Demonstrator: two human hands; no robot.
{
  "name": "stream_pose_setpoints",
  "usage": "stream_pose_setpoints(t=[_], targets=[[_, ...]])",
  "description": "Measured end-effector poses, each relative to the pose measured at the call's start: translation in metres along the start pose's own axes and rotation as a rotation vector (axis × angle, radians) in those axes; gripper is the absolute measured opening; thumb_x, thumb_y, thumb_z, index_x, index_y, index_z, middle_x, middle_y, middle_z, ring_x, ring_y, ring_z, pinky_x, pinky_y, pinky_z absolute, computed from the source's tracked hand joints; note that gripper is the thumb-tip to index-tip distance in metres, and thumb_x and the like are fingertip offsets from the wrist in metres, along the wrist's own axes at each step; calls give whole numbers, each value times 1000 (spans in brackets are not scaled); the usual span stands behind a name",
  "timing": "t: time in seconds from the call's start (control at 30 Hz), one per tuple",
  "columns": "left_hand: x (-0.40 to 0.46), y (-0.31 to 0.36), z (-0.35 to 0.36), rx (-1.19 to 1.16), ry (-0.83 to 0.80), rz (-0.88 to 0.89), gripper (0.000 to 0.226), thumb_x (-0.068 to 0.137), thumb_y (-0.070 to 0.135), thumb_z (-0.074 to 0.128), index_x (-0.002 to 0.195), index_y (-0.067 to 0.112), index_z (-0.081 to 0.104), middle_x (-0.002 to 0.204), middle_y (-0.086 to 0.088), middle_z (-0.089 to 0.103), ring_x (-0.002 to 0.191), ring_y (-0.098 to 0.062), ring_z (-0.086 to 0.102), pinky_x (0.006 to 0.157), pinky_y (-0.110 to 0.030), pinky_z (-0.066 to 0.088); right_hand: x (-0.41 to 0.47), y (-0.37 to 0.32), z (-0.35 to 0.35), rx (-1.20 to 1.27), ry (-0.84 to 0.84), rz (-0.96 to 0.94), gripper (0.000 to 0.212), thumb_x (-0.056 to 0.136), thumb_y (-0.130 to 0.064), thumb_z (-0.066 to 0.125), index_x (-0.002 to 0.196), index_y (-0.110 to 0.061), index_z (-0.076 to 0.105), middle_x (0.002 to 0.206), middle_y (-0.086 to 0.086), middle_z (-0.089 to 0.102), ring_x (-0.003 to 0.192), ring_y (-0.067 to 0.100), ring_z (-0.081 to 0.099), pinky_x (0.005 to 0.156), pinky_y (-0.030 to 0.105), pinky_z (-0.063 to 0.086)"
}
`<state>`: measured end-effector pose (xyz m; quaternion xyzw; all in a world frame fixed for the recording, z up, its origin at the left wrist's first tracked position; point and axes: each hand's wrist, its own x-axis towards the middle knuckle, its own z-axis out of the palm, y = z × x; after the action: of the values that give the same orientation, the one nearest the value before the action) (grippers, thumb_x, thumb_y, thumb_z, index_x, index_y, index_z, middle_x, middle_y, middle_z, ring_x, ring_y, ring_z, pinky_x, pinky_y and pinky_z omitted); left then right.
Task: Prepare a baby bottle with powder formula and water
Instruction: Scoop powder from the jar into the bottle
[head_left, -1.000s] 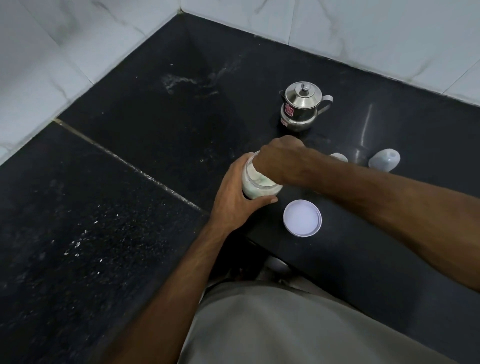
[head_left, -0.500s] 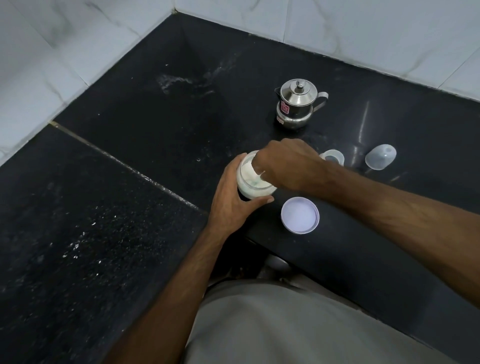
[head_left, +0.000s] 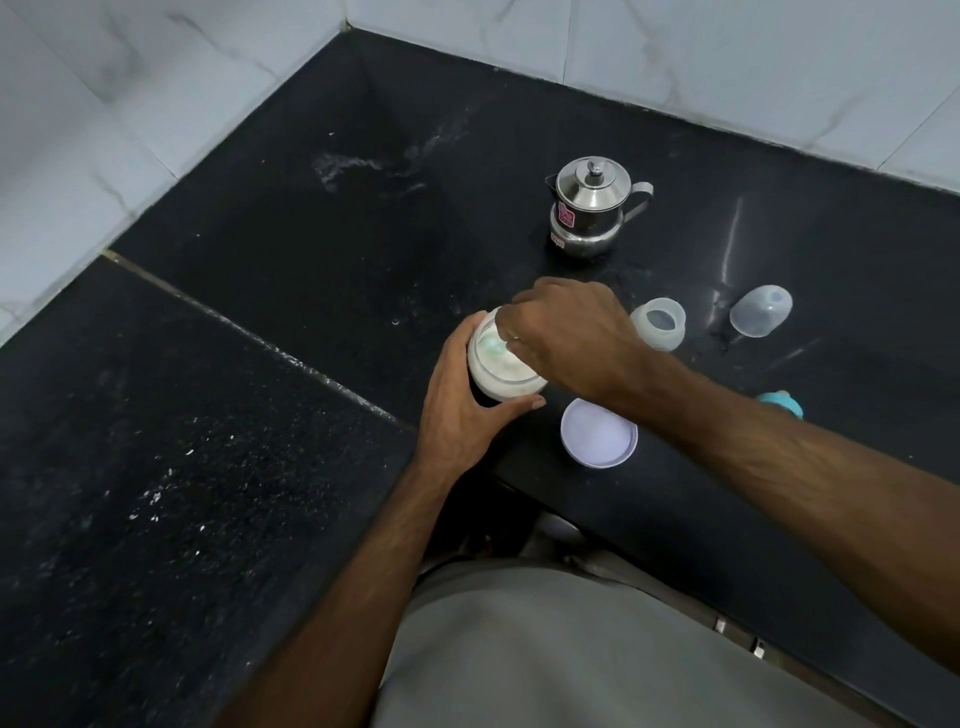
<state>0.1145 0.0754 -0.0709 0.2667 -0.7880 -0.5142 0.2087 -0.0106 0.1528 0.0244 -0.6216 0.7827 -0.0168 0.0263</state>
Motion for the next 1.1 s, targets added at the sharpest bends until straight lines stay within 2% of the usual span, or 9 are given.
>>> stream_pose_setpoints(t=[0.2, 0.37, 0.47, 0.53, 0.6, 0.67, 0.83, 1.1], targets=[[2, -2, 0, 1, -3, 6, 96, 61, 22, 91, 141, 18, 38, 139, 6, 50, 128, -9, 48, 106, -38, 43, 3, -2, 5, 65, -21, 43, 20, 100, -24, 48, 110, -16, 63, 108, 2, 64, 102, 19, 58, 66, 27, 31], [2, -2, 0, -6, -2, 22, 96, 61, 21, 91, 141, 17, 39, 138, 6, 51, 128, -9, 48, 106, -36, 43, 2, -1, 7, 226, -43, 122, 24, 97, -29, 54, 114, -19, 67, 109, 3, 67, 99, 19, 62, 74, 29, 46], [2, -1, 0, -5, -6, 26, 96, 61, 22, 91, 140, 17, 39, 138, 8, 50, 127, -7, 48, 105, -31, 42, 1, 3, 9, 350, -26, 192, 17, 92, -30, 62, 105, -23, 70, 107, -2, 70, 96, 17, 64, 76, 31, 50], [3, -1, 0, -3, -8, 31, 95, 61, 23, 91, 140, 18, 39, 138, 9, 50, 127, -6, 48, 105, -29, 42, 1, 5, 10, 486, -26, 259, 8, 87, -28, 69, 93, -24, 73, 97, -8, 72, 91, 12, 66, 72, 27, 48], [3, 0, -1, -6, -11, 36, 95, 61, 23, 91, 140, 18, 39, 137, 10, 50, 125, -4, 48, 103, -25, 42, 1, 8, 10, 627, 0, 301, 1, 82, -21, 74, 81, -21, 74, 86, -11, 72, 84, 8, 67, 76, 30, 55], [2, 0, -2, -7, -6, 39, 94, 60, 22, 92, 139, 18, 40, 136, 10, 51, 124, -4, 49, 102, -21, 42, 1, 12, 9, 713, 30, 331, 2, 78, -17, 76, 76, -17, 75, 80, -8, 73, 79, 8, 68, 77, 32, 58], [4, 0, -2, -11, 0, 45, 93, 59, 20, 92, 137, 20, 42, 134, 12, 51, 123, -1, 48, 97, -12, 39, -5, 28, 2, 894, 70, 337, 4, 77, -11, 79, 77, -13, 76, 73, -9, 74, 65, -3, 67, 65, 8, 51], [6, -1, -1, -4, -5, 49, 94, 58, 21, 92, 137, 16, 42, 136, 9, 50, 124, -3, 48, 100, -15, 39, -8, 44, -1, 943, 95, 363, 4, 80, -11, 77, 79, -14, 74, 76, -8, 73, 66, -2, 67, 64, 7, 49]])
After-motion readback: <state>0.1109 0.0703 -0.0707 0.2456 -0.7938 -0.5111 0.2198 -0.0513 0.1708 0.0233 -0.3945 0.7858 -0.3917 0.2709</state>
